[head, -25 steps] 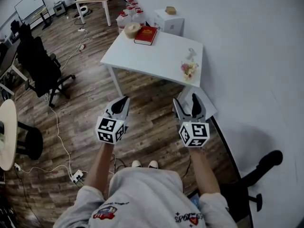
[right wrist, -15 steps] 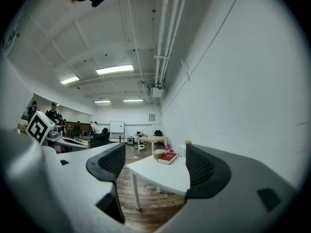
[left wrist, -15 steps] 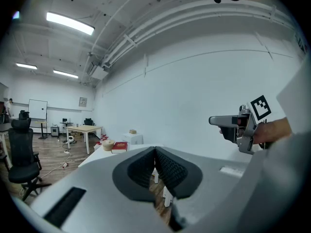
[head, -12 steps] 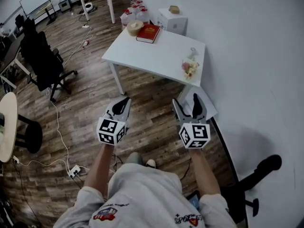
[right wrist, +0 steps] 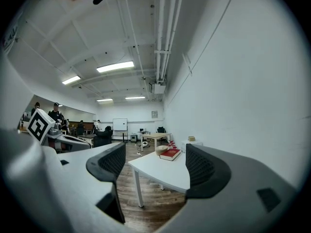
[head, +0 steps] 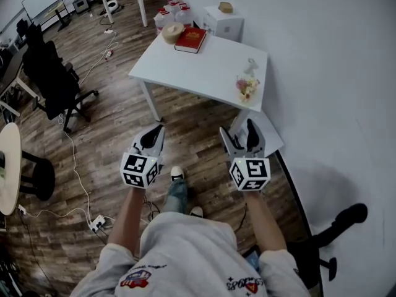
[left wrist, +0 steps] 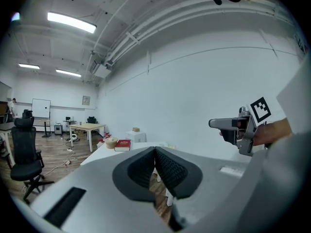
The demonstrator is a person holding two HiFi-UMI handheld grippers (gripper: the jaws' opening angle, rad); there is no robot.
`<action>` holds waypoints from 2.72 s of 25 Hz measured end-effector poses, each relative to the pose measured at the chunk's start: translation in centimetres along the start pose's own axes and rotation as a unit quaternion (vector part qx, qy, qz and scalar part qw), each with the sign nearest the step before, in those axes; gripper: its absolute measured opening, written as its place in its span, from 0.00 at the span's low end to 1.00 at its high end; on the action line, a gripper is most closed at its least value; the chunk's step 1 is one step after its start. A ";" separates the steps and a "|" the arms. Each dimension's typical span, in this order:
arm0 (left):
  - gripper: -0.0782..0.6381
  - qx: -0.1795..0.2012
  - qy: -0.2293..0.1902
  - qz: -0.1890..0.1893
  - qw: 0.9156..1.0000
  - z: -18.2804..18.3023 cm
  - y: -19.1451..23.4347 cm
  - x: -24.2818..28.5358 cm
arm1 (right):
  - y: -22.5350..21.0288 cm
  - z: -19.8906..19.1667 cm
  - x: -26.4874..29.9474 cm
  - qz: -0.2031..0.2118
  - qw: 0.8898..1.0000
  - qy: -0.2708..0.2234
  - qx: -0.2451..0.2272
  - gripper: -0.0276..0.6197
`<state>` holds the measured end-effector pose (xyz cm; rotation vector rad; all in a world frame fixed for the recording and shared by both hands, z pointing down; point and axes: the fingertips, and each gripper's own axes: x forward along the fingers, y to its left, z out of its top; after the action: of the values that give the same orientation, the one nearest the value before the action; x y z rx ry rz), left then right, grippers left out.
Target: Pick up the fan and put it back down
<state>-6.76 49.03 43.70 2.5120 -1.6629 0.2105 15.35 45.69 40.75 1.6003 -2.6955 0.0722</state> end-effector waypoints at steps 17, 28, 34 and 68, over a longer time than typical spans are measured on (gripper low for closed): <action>0.12 0.002 0.003 -0.053 0.999 3.0 15.5 20.5 | -4.2 -1.2 23.3 -0.026 0.999 0.028 -0.007 0.62; 0.12 -0.004 0.011 -0.082 0.997 4.2 23.5 29.7 | -7.4 -1.6 33.5 -0.060 0.997 0.045 -0.017 0.61; 0.12 -0.006 0.022 -0.102 0.995 3.9 24.6 35.4 | -11.2 -1.9 37.6 -0.084 0.995 0.047 -0.007 0.60; 0.12 0.008 0.056 -0.195 0.979 9.5 24.7 76.7 | -38.5 -6.0 63.4 -0.133 0.984 0.104 0.049 0.57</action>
<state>0.54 -31.59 48.96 2.7146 -1.1021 0.3156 18.64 -28.10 49.95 1.8492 -2.3364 0.3539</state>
